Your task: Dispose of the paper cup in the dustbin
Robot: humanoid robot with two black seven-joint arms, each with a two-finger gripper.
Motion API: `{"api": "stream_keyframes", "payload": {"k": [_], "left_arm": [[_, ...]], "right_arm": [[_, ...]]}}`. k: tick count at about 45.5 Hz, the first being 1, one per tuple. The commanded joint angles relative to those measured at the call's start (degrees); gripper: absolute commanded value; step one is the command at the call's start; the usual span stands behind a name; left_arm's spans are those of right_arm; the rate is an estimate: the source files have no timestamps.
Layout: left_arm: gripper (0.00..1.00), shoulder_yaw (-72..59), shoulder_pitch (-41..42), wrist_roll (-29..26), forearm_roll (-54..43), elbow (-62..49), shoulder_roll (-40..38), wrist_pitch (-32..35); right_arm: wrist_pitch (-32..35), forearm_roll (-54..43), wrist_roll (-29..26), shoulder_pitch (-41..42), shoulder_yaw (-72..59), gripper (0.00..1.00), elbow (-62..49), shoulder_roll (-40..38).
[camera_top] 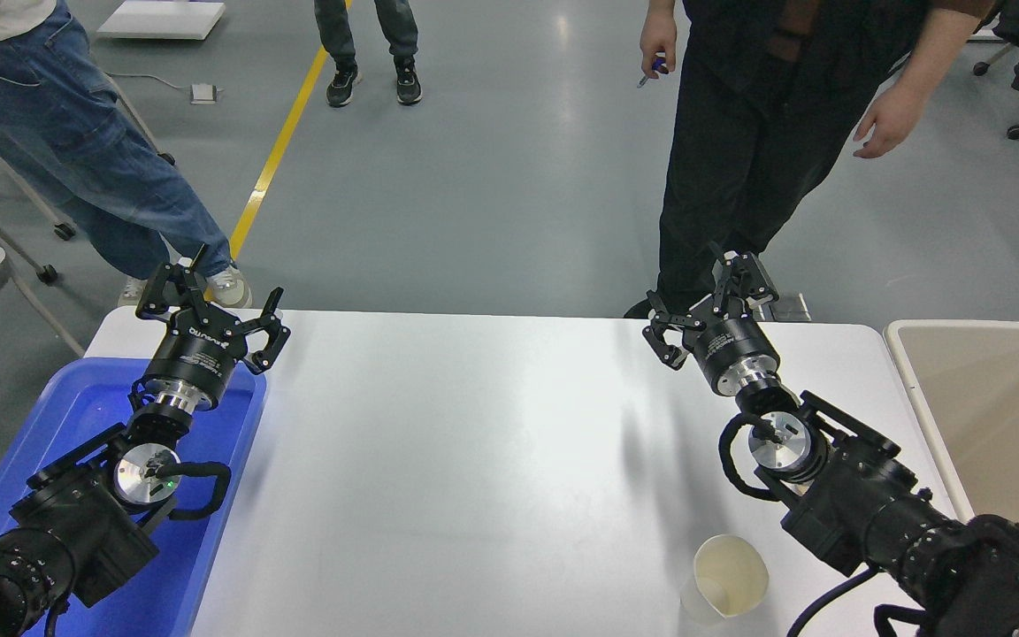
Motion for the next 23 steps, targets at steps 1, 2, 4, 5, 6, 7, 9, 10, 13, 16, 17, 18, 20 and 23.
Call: {"api": "stream_keyframes", "payload": {"k": [1,2,4,5,6,7,9,10,13,16,17,18,20,23], "left_arm": [[1.00,0.0,0.0,0.1,0.1,0.0,0.0,0.0],[1.00,0.1,0.0,-0.1,0.1,0.0,0.0,-0.1],[1.00,0.2,0.0,-0.1,0.1,0.0,0.1,0.0],[1.00,0.2,-0.1,-0.1,0.0,0.1,0.1,-0.1],[1.00,0.2,-0.1,-0.1,0.1,0.0,0.1,0.0],[1.00,0.2,-0.1,-0.1,0.0,0.1,0.1,-0.1],[1.00,0.2,0.0,-0.1,0.0,0.0,0.1,-0.1],[1.00,0.2,0.0,-0.1,0.0,0.0,0.1,-0.1],[1.00,0.2,0.0,-0.1,0.0,0.0,0.1,0.0],[1.00,0.2,-0.1,-0.1,0.0,0.0,0.1,0.0],[1.00,0.2,-0.1,-0.1,0.1,0.0,0.1,-0.1],[1.00,0.2,0.0,-0.1,0.0,0.0,0.1,-0.1],[1.00,0.2,-0.1,-0.1,0.0,0.0,0.1,-0.1],[1.00,0.3,-0.1,-0.1,0.0,0.1,0.2,-0.1]], "right_arm": [[0.0,0.0,0.0,0.0,-0.1,1.00,0.0,0.0],[0.0,0.0,0.0,0.0,-0.1,1.00,0.0,0.0],[0.0,0.0,0.0,0.0,-0.1,1.00,0.0,0.0],[0.0,0.0,0.0,0.0,-0.2,1.00,0.0,0.0],[0.0,0.0,0.0,0.0,-0.2,1.00,0.0,0.0],[0.0,0.0,0.0,0.0,-0.2,1.00,0.1,0.0],[0.1,0.0,0.0,-0.1,-0.3,1.00,0.1,0.0],[0.1,0.0,0.0,-0.1,-0.3,1.00,0.1,0.0],[0.1,0.0,0.0,-0.2,-0.4,1.00,0.1,0.0],[0.1,-0.1,0.0,-0.4,-0.5,1.00,0.2,0.0],[0.1,-0.1,0.0,-0.5,-0.5,1.00,0.3,0.0],[0.1,-0.1,0.0,-0.5,-0.5,1.00,0.4,0.0],[0.2,-0.2,0.0,-0.5,-0.5,1.00,1.4,0.0],[0.4,-0.2,0.1,-0.8,-0.5,1.00,4.3,0.0]]}}
